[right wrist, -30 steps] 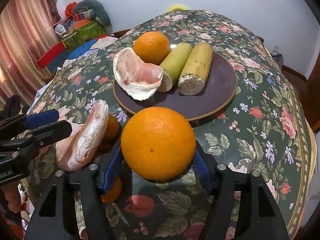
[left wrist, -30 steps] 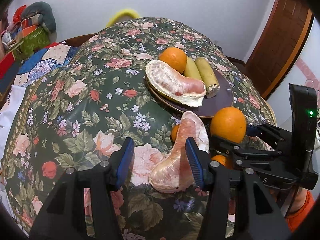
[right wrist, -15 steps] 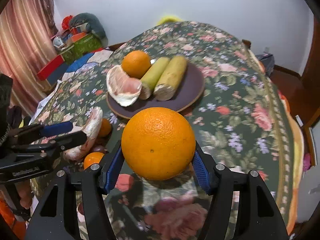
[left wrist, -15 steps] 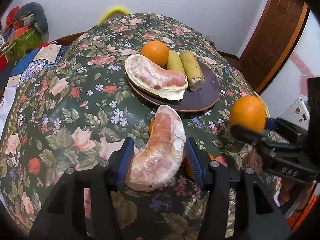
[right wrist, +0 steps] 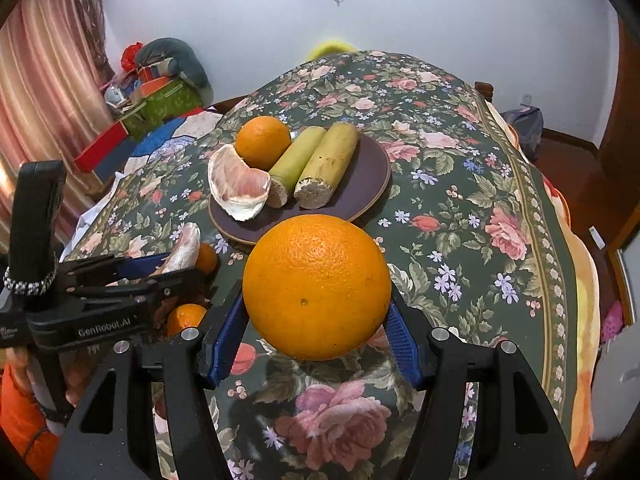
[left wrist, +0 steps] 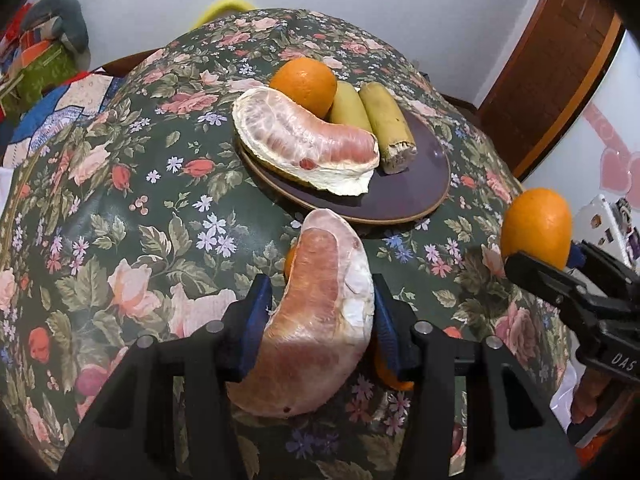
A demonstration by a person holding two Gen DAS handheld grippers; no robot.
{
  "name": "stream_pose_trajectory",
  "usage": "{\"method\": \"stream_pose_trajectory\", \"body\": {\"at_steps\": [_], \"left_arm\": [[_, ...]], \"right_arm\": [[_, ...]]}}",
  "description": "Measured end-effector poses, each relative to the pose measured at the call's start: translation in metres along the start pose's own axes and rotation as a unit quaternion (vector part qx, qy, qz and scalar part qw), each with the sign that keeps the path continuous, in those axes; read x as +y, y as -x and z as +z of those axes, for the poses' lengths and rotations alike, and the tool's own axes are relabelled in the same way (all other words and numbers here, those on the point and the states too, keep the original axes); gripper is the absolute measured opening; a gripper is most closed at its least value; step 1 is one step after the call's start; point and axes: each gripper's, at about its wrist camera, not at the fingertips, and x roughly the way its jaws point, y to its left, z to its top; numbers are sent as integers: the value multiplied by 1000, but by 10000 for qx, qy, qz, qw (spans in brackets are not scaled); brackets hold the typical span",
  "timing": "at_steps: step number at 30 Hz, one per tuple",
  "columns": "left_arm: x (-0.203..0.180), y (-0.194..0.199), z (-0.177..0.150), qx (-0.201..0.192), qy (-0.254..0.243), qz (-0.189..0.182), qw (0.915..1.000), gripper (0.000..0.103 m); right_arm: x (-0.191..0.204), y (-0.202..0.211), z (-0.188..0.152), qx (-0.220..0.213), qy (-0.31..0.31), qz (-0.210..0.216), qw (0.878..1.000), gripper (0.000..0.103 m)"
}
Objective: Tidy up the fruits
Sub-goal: 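Carry the large orange toward the plate with the right gripper while the left carries the pomelo segment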
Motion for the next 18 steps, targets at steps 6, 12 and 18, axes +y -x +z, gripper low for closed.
{"method": "stream_pose_trajectory", "body": {"at_steps": [6,12,18], "left_arm": [[2,10,-3,-61,-15,-44,10000,41],[5,29,-3,-258,17,-26,9997,40],[9,54,-2,-540,87,3,9985,40]], "right_arm": [[1,1,0,-19,-2,1,10000,61],[5,6,1,-72,18,11,10000,61],[7,14,5,-184,28,-6,9998,61]]}}
